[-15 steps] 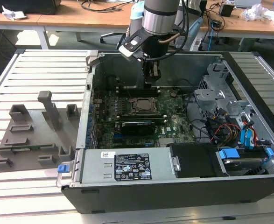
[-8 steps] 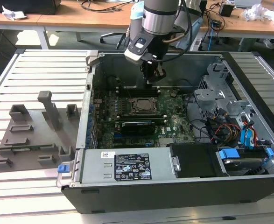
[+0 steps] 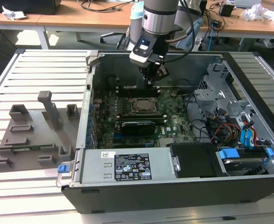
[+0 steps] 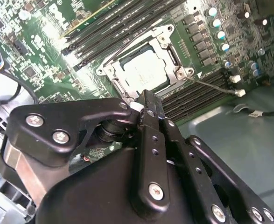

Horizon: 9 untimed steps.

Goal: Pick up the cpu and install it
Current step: 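Install the first cpu locking lever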

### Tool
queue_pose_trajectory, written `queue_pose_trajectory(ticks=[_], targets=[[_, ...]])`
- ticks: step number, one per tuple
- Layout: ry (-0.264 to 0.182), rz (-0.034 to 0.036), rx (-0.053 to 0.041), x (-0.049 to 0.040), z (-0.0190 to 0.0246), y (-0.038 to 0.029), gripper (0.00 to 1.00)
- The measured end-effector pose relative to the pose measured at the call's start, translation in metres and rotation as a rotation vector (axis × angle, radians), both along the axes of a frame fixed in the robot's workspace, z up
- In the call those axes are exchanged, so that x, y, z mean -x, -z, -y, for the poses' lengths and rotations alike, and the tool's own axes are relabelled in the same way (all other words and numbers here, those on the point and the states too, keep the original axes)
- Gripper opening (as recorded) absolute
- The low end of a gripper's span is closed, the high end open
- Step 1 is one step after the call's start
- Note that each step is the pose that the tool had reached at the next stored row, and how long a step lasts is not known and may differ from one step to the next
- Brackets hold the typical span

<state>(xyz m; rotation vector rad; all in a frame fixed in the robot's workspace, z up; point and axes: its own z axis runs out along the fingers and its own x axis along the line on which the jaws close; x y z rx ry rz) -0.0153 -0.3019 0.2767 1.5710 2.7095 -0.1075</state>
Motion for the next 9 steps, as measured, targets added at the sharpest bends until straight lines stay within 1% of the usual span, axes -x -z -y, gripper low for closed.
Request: queue_pose_trajectory(ticks=[6,7,9], targets=[[-0.133,0.0,0.0,0.0,0.0,0.0,0.11],[-0.162,0.0,0.0,0.0,0.0,0.0,0.11],[-0.191,0.0001,0.0,0.0,0.0,0.0,0.11]])
